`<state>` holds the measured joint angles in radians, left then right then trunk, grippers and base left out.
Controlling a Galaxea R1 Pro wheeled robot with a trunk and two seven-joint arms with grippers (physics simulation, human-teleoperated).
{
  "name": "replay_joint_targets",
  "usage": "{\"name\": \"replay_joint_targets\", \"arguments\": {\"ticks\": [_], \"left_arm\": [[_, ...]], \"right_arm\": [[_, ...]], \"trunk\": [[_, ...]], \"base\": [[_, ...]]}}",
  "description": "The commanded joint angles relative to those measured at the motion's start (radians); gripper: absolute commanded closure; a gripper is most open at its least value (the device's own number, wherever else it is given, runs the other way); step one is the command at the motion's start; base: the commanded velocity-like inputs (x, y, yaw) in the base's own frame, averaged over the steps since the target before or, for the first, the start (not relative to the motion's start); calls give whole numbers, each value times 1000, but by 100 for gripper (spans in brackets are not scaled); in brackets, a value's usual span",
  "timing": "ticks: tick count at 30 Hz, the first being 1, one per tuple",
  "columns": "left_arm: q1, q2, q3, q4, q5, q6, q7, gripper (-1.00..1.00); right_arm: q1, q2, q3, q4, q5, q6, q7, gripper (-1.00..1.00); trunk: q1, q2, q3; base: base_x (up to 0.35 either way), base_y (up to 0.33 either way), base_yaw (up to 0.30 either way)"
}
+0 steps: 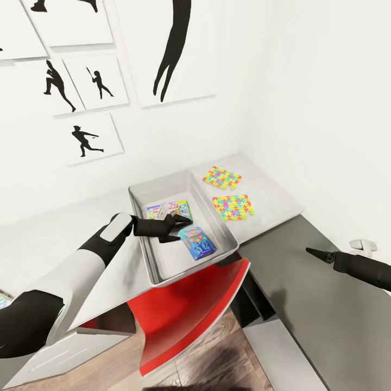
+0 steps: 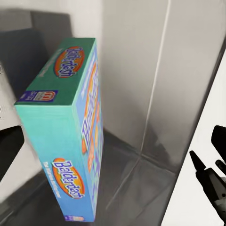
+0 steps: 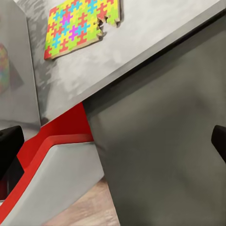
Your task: Put all the toys in the child's room - the three board games (two on the bed and one on the table), the two jigsaw puzzles on the table, and the tennis ball on the table - inside the toy box on the table in the child's room.
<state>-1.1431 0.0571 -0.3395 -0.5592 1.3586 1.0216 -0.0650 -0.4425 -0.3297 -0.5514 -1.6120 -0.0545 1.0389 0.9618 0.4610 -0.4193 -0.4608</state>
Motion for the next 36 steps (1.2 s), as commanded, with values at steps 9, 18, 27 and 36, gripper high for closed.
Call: {"name": "replay_joint_targets", "arguments": {"ticks": [9, 18, 27, 36], "left_arm": [[-1, 2, -3, 1, -3, 0, -3, -100], [-1, 4, -1, 3, -3, 0, 3, -100], [-1, 37, 5, 4, 11, 14, 1, -100], [0, 73, 7, 3, 81, 20, 1, -100]], "right_arm": [[-1, 0, -1, 0, -5, 8, 0, -100], [-1, -1, -1, 0, -5, 8, 1, -100], [6, 0, -2, 0, -8, 8, 4, -100], [22, 0, -1, 0, -9, 8, 7, -100]], "trunk": [[1, -2, -2], [1, -2, -2], [1, -2, -2], [1, -2, -2]], "base": [[0, 0, 0], [0, 0, 0], [0, 0, 0], [0, 0, 0]]}}
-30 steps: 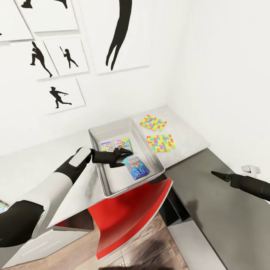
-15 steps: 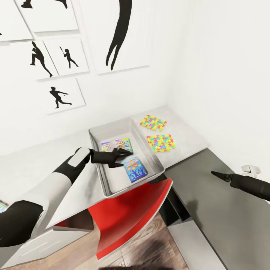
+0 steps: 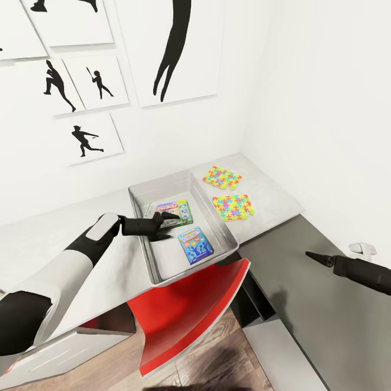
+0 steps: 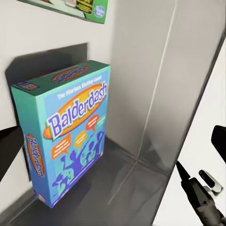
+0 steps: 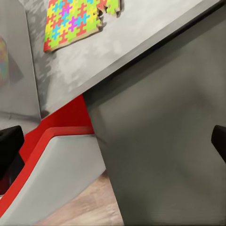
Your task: Put all the toys in the child's room - the three board games (two on the bed and one on the table), the two jigsaw puzzles on the table, and the tennis ball on the table - inside the toy box on the table in the child's room.
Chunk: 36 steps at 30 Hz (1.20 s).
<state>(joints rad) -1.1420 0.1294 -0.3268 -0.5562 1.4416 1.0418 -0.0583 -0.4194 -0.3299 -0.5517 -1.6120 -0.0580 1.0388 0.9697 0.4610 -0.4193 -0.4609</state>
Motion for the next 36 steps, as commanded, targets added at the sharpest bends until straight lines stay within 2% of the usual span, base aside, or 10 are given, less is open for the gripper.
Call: {"name": "replay_joint_targets", "arguments": {"ticks": [1, 7, 12, 13, 14, 16, 18, 27, 32, 36], "left_arm": [[-1, 5, -6, -1, 12, 0, -6, -100], [0, 13, -10, -30, 49, 1, -6, -100], [3, 15, -13, -82, 58, 2, -6, -100], [6, 16, -14, -119, 61, 2, -6, -100], [28, 18, -13, -261, 68, 1, -6, -100], [38, 18, -13, -314, 69, 1, -6, -100], [55, 18, -12, -421, 68, 1, -5, -100], [78, 16, -12, -637, 66, -1, 31, -100], [87, 9, -14, -757, 72, -4, 107, -100], [95, 5, -15, -804, 74, -6, 147, -100]], "right_arm": [[1, 0, -1, 0, -6, 8, -1, -100], [4, 0, -2, 0, -8, 8, 0, -100], [6, 0, -2, 0, -9, 8, 1, -100], [7, 0, -2, 0, -10, 8, 2, -100], [13, 0, -4, 0, -11, -4, 14, -100], [16, -1, -4, 0, -11, -12, 23, -100], [20, -1, -6, 0, -12, -30, 44, -100], [25, -2, -13, 0, -11, -52, 113, -100], [26, -3, -18, -1, -10, -56, 143, -100], [26, -4, -23, -1, -10, -57, 151, -100]], "trunk": [[1, -2, -1], [1, -2, -1], [1, -2, -1], [1, -2, -1], [1, -2, -1], [1, -2, -1], [1, -2, -1], [1, -2, -1], [1, -2, -1], [1, -2, -1]], "base": [[0, 0, 0], [0, 0, 0], [0, 0, 0], [0, 0, 0], [0, 0, 0], [0, 0, 0], [0, 0, 0], [0, 0, 0], [0, 0, 0], [0, 0, 0]]}}
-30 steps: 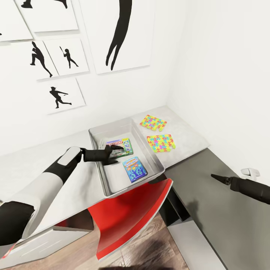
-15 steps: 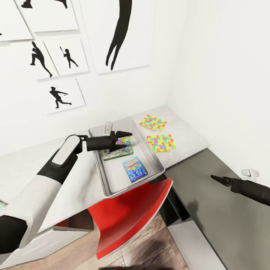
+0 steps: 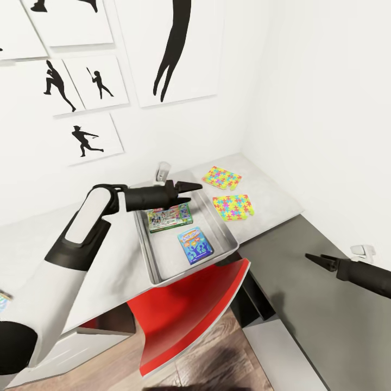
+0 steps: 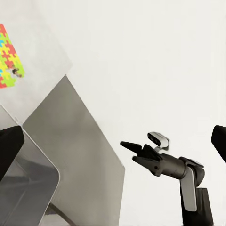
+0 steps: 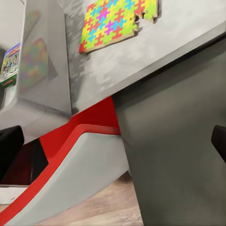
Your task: Put all the toys in the child's room - the three board games (two on the bed and one on the table), the two jigsaw puzzles on the table, and the tennis ball on the table - inside the toy box on the table in the child's room.
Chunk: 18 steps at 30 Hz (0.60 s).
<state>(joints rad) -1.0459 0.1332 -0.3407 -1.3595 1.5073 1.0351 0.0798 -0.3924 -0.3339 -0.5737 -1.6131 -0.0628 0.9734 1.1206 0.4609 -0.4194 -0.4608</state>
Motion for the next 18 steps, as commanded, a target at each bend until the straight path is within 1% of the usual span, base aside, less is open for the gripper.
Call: {"name": "replay_joint_targets", "arguments": {"ticks": [1, 4, 6, 9, 11, 12, 13, 14, 16, 17, 18], "left_arm": [[5, -2, -2, -21, 10, 0, 28, -100], [12, -7, -2, -38, 10, 0, 45, -100], [31, -14, -2, -69, 11, -2, 68, -100], [45, -17, -2, -86, 11, -2, 77, -100], [79, -21, 0, -120, 11, -4, 90, -100], [79, -21, 0, -120, 11, -4, 90, -100], [100, -23, 1, -137, 11, -5, 94, -100], [100, -23, 1, -137, 11, -5, 94, -100], [143, -25, 3, -167, 11, -9, 98, -100], [143, -25, 3, -167, 11, -9, 98, -100], [164, -27, 4, -179, 11, -12, 99, -100]], "right_arm": [[-1, -1, -3, 0, -5, 8, 2, -100], [-1, -1, -5, 0, -5, 8, 5, -100], [0, -2, -8, 0, -5, 7, 8, -100], [0, -2, -9, 0, -5, 7, 9, -100], [0, -1, -11, -1, -5, 7, 10, -100], [0, -1, -11, -1, -5, 7, 10, -100], [0, -1, -12, -1, -5, 7, 11, -100], [0, -1, -12, -1, -5, 7, 11, -100], [0, 0, -12, -1, -5, 6, 12, -100], [0, 0, -12, -1, -5, 6, 12, -100], [0, 0, -13, -1, -5, 6, 12, -100]], "trunk": [[1, -2, -1], [1, -2, 0], [1, -2, 1], [1, -2, 4], [1, -2, 6], [1, -2, 8], [1, -2, 9], [1, -2, 10], [1, -2, 13], [1, -2, 14], [1, -2, 16]], "base": [[0, 0, 0], [0, 0, 0], [0, 0, 0], [0, 0, 0], [0, 0, 0], [0, 0, 0], [0, 0, 0], [0, 0, 0], [0, 0, 0], [0, 0, 0], [0, 0, 0]]}}
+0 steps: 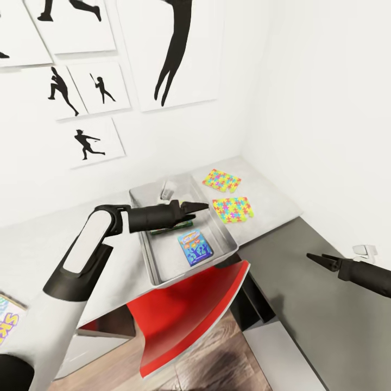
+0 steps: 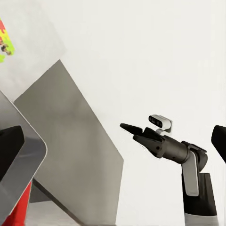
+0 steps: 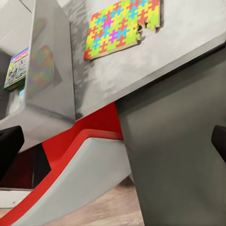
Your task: Put all the toys in the child's room - the three board games (two on the bed and one on the table), the two jigsaw puzzles on the table, and the tennis ball on the table - inside the toy box on the table in the child's room.
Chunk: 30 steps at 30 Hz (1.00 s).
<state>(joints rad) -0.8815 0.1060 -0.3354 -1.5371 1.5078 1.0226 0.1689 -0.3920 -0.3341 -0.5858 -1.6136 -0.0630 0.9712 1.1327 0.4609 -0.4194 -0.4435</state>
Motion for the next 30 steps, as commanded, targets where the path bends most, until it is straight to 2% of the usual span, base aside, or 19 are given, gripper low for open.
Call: {"name": "replay_joint_targets", "arguments": {"ticks": [1, 11, 21, 30], "left_arm": [[19, -1, 0, -11, 11, -3, 11, -100], [87, -10, -1, -46, 11, -39, 7, -100], [132, -55, -9, -65, 3, -111, -10, -100], [149, -70, -10, -69, -2, -131, -8, -100]], "right_arm": [[-1, 0, -1, 0, -5, 8, 0, -100], [-1, -2, -1, 0, -5, 9, 2, -100], [-1, 1, -2, 0, -5, 9, 2, -100], [-1, 3, 3, 0, -4, 7, -6, -100]], "trunk": [[1, -2, 0], [1, -2, 16], [1, -2, 32], [1, -2, 46]], "base": [[0, 0, 0], [0, 0, 0], [0, 0, 0], [0, 0, 0]]}}
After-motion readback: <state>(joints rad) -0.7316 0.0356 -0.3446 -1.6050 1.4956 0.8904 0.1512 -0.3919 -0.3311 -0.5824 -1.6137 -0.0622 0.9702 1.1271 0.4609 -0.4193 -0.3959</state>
